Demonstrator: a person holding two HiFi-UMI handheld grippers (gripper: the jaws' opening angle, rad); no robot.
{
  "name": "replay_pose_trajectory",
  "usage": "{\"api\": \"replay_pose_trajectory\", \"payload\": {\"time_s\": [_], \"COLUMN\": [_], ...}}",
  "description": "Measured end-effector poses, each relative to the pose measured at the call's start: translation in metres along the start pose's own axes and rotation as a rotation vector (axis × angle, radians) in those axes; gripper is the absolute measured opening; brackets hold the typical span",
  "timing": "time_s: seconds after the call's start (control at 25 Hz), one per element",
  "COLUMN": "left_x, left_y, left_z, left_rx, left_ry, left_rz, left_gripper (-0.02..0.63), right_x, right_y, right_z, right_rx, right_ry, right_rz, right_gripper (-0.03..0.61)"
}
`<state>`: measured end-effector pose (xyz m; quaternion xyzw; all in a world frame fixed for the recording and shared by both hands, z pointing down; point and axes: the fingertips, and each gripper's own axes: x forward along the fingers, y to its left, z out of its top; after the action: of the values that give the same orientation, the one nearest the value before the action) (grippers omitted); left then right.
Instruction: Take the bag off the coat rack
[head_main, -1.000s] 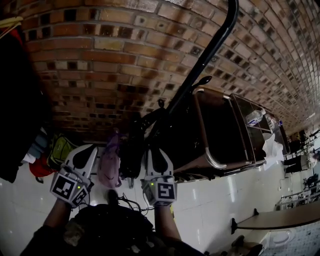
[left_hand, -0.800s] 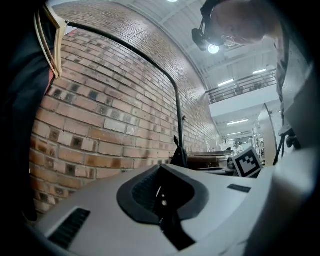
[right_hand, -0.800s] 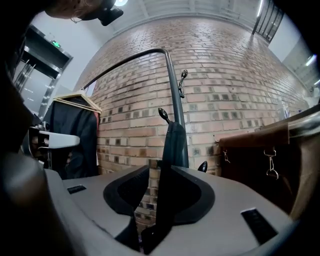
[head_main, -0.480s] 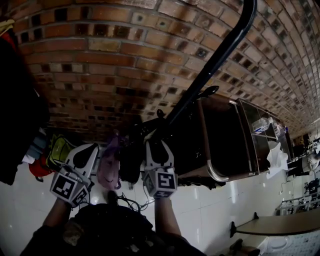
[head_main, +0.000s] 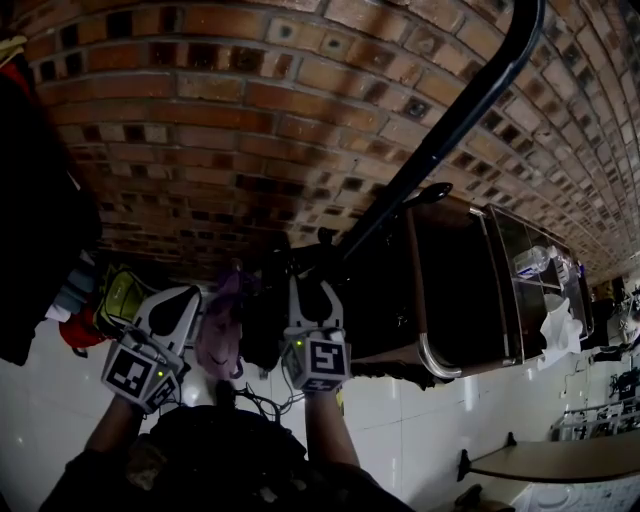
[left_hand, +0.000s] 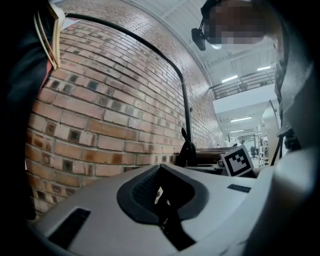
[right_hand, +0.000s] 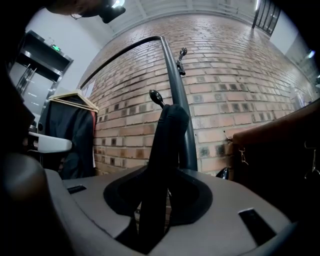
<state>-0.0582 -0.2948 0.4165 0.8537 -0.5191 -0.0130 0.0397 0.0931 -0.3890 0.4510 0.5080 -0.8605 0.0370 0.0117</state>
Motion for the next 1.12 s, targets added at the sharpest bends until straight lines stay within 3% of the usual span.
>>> {"api": "replay_pose_trajectory", "payload": {"time_s": [0.36,0.48,0.72,1.12], "left_x": [0.011,0.012,0.014,0.017], "left_y": [0.003,0.001,0.000,0.007], "left_z": [-0.006,-0.008,-0.010,-0.003], "left_rx": [-0.020,-0.026,-0.023,-0.019], "left_ry": [0.014,0.019,0.020,0.004], "left_rz": [0.000,-0.001,-0.005,0.001], "left_gripper": [0.031,0.031,0.031,0.031], "right_x": [-0.012,-0.013,-0.019,-0.022], "right_y": [0.000,0.002,0.012,0.031], "right_z": [0.005,0.006,0.014,0.065], "right_rx": [0.008,-0.006,-0.023,0.009], "right_ry": [-0.017,-0.005,-0.019,-0.089], "right_rz": [0.058,0.079,0.149,0.221], "right_gripper": [0.145,0.081,0.061,0.058]}}
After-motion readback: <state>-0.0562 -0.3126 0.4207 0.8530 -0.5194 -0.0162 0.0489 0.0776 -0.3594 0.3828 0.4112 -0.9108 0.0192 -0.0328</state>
